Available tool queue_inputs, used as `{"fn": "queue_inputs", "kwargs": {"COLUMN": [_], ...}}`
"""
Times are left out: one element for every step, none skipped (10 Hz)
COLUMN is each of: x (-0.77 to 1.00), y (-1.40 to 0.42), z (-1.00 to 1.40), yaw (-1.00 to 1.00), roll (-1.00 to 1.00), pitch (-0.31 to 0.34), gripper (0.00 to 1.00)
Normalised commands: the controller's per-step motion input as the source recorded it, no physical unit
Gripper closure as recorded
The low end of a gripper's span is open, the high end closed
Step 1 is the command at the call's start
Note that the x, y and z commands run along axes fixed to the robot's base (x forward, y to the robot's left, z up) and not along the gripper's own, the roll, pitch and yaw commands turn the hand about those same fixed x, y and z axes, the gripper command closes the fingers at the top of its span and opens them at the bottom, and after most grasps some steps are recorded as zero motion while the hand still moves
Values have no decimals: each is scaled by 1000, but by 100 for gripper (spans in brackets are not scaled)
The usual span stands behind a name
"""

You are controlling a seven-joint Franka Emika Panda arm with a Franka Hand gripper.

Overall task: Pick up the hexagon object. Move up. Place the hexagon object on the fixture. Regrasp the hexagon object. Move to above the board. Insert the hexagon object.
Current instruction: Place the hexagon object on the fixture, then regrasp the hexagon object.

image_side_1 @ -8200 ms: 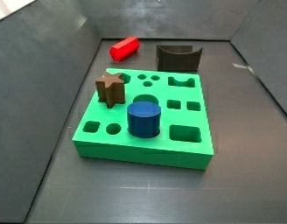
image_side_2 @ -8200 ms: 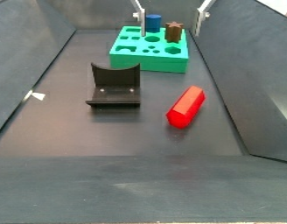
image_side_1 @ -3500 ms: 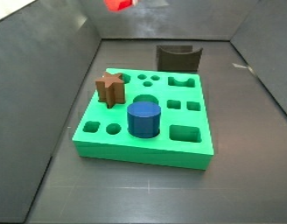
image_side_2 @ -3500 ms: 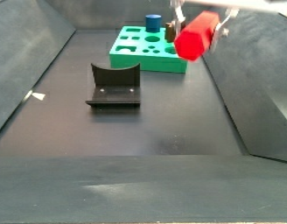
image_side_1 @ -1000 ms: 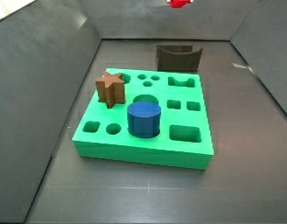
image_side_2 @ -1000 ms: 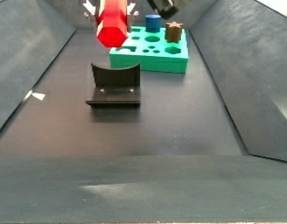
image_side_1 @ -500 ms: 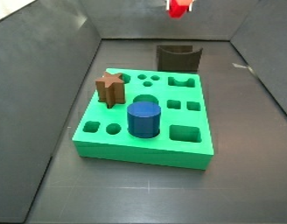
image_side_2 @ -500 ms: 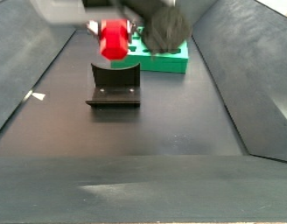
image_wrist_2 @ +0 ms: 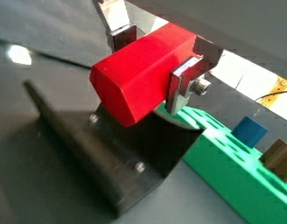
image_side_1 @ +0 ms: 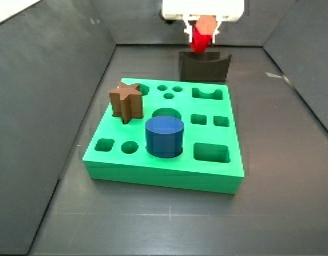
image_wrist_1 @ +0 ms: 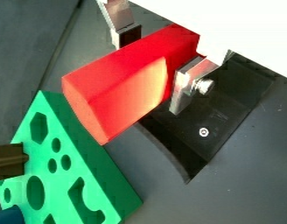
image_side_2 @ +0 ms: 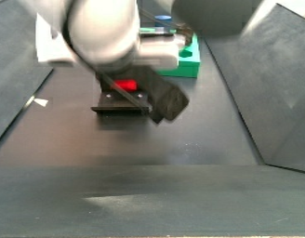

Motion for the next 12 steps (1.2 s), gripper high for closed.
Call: {"fn": "queue_inputs", "kwargs": {"x": [165,171,167,137,92,82,81,0,0,0,-7,-21], "y": [100,101,109,85,85,75,75,-500,0,0,-1,-4], "z": [-1000,-1000,-957,-706,-667,-666,-667,-167,0,1000,1000,1000], "yaw": [-88,-80,-72,-69,-59,-57,-57,0,0,11,15,14], "roll": [-296,-221,-183,-155,-112,-105,-105,0,0,39,46,61], "pitch": [12,8,10,4,4,1,1,0,0,29,33,39], "gripper": [100,100,100,100,100,100,100,100,0,0,0,0]}}
